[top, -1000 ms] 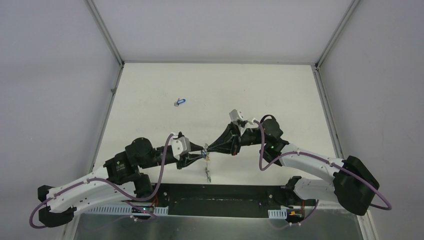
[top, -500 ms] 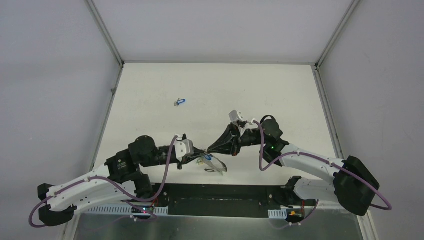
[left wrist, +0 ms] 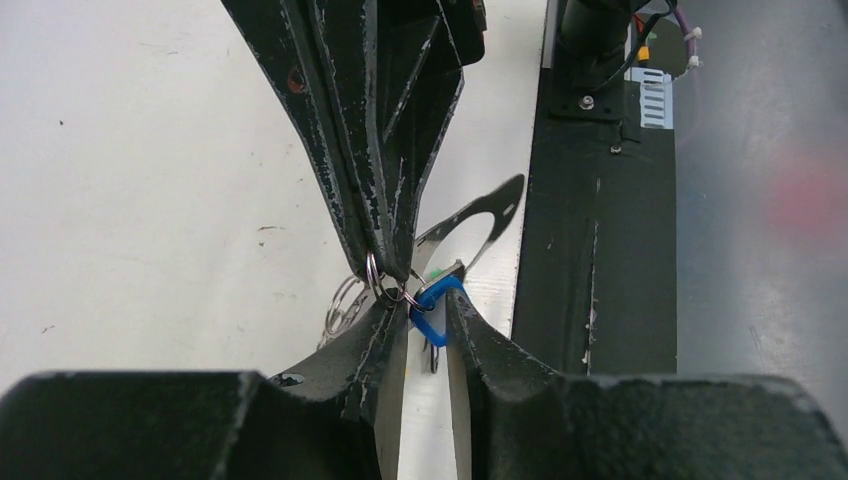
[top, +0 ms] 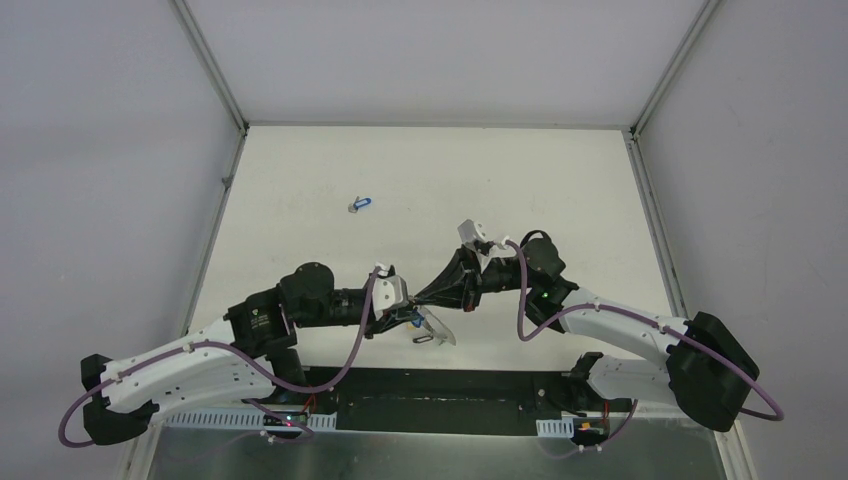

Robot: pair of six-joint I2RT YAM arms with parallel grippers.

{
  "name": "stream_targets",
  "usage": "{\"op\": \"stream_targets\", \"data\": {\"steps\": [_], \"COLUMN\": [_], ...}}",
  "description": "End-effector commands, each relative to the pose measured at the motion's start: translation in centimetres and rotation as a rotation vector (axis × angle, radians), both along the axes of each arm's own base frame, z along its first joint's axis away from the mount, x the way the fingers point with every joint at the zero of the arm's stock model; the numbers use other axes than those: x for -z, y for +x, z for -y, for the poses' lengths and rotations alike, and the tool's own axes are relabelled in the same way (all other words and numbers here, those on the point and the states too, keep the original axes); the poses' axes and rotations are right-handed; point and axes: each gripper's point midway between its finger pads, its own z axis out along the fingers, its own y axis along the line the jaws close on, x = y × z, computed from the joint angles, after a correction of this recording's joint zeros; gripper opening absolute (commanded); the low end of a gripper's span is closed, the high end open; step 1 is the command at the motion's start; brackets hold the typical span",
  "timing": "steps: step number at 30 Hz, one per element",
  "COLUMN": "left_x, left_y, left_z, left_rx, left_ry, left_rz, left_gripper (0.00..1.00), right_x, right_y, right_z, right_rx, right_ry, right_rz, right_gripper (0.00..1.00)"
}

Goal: Put the keys on the keyring

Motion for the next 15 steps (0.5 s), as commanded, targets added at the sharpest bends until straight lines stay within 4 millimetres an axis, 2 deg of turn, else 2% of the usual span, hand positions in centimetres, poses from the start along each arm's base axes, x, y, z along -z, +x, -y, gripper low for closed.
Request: {"op": "stream_targets", "data": {"steps": [1,8,15], "left_x": [-3.3,-4.8,-5.1], "left_y": [-0.4,0.1,0.3], "left_z": [0.2,-0.6,-1.0], "left_rx": [0.015,-0.054,-0.082], "left_ry": [-0.095,-0.180,-0.223], "left_rz": [0.020,0.000,-0.015], "left_gripper": [0.22,0.21,0.22], "right_x": [-2.8,-2.8,-2.9], "right_y": [-0.2,-0.2,-0.2], "right_z": [0.2,0.2,0.2], "right_rx": [0.009,0.009,0.009], "right_ry": [0.092,0.094,0.096], "right_rz": [0.082,0.083,0.085], "right_gripper": [0.00,0.00,0.00]}}
